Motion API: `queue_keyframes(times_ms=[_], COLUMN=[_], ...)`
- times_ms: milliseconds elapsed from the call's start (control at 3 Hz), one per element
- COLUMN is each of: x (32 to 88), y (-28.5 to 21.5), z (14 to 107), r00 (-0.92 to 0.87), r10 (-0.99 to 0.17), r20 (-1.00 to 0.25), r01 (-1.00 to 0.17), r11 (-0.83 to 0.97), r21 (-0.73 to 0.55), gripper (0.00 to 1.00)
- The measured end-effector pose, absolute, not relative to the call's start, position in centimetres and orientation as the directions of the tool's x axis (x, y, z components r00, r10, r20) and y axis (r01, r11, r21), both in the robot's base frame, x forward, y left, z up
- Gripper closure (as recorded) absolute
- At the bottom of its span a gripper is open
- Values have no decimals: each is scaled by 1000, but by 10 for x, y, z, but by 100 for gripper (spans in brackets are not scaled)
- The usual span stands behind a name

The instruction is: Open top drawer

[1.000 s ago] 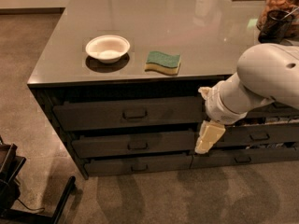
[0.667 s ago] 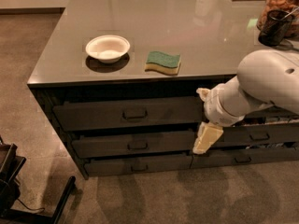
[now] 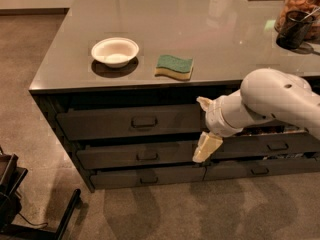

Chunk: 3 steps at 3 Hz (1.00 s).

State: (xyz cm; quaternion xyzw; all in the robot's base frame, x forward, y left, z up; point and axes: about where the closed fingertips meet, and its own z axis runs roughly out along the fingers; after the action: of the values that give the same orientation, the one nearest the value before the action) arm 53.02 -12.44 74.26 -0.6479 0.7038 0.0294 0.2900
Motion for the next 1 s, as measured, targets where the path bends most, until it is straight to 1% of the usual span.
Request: queue_keyframes(times_ms=[333, 1000], x=[547, 579], y=[-111, -89], z=[727, 694], r00=[41, 104], r10=[-890, -910], r20=[-453, -401], r01=[-930, -930], r11=[132, 54], r21=[-343, -365], gripper=[0, 0])
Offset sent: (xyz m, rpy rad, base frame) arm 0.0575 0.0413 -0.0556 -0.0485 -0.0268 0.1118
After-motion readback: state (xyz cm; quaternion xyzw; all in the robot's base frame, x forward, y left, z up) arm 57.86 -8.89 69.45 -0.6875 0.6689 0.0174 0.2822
